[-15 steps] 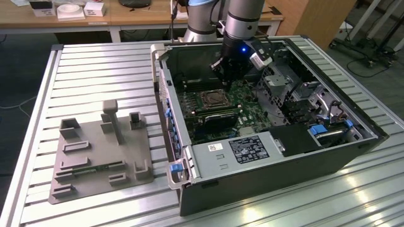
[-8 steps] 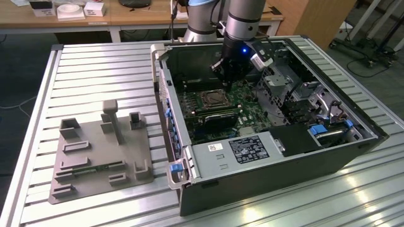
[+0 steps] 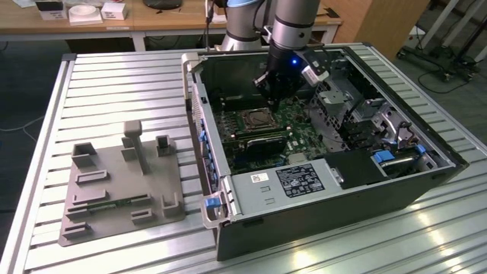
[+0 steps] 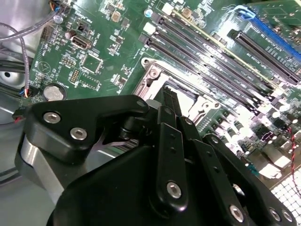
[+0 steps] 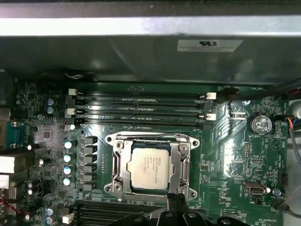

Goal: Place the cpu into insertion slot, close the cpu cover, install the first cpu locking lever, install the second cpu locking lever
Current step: 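Install the second cpu locking lever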

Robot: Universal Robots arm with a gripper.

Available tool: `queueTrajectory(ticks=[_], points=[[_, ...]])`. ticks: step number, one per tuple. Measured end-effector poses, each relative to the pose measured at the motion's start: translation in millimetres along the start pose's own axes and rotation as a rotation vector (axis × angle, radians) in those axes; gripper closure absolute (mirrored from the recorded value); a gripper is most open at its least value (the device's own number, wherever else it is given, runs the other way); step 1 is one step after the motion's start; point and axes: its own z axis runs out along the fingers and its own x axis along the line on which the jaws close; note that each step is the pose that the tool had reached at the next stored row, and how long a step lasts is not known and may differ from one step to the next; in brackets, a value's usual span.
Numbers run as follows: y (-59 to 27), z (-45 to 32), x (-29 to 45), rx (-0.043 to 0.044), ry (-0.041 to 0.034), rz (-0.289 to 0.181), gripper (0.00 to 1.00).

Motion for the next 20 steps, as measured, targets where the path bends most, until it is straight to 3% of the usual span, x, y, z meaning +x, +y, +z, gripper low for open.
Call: queueTrajectory(ticks=[11, 20], points=[[-8.2, 0.3, 6.6, 0.0001, 0.0, 0.0, 0.9], [-16.2, 0.7, 18.0, 0.0, 0.0, 0.0, 0.9]])
